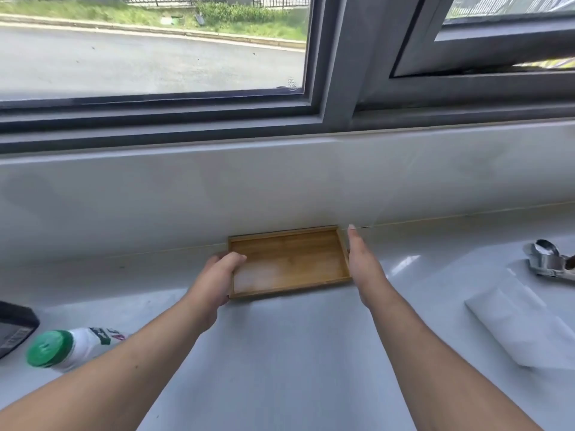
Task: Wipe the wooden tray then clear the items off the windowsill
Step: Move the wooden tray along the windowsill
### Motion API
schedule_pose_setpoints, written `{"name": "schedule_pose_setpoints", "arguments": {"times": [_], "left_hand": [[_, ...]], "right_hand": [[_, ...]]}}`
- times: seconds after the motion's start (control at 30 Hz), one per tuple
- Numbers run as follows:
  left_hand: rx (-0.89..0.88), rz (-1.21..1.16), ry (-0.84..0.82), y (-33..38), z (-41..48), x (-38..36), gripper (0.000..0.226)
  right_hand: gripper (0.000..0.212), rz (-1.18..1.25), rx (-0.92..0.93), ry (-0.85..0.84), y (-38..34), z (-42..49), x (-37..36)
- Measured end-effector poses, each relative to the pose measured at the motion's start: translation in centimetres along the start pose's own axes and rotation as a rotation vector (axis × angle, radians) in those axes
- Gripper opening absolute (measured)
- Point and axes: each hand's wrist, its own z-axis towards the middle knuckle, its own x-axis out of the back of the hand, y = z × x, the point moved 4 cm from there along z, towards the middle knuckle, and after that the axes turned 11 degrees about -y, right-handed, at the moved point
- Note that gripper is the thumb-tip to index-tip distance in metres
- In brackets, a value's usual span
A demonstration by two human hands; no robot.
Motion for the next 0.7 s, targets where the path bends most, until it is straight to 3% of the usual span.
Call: {"name": "schedule_pose_setpoints", "arguments": {"times": [0.1, 0.17, 0.27, 0.37, 0.47, 0.7], "left_hand": [[-0.102, 0.181, 0.052, 0.6, -1.1, 0.1, 0.084], [-0.157, 0.389, 0.042, 0.2, -3.4, 0.0, 0.065], [-0.189, 0.526, -0.049, -2.2, -8.3, 0.7, 0.033], [-0.197, 0.521, -0.07, -5.8, -13.5, 3.7, 0.038], [-0.169, 0.506, -0.034, -9.5, -18.3, 8.8, 0.037], [-0.218, 0.495, 0.256, -14.9, -28.8, 25.8, 0.066]], "right_hand": [[0.078, -0.121, 0.184, 0.153, 0.2, -2.1, -0.4], [0.064, -0.144, 0.275, 0.199, 1.9, -5.5, -1.7], [0.038, -0.231, 0.293, 0.164, 6.6, -12.2, -5.0], [0.021, -0.336, 0.257, 0.047, 11.4, -17.6, -8.8], [0.02, -0.472, 0.254, -0.051, 13.1, -21.7, -12.5], [0.051, -0.72, 0.465, -0.144, 8.6, -30.8, -26.0]]}}
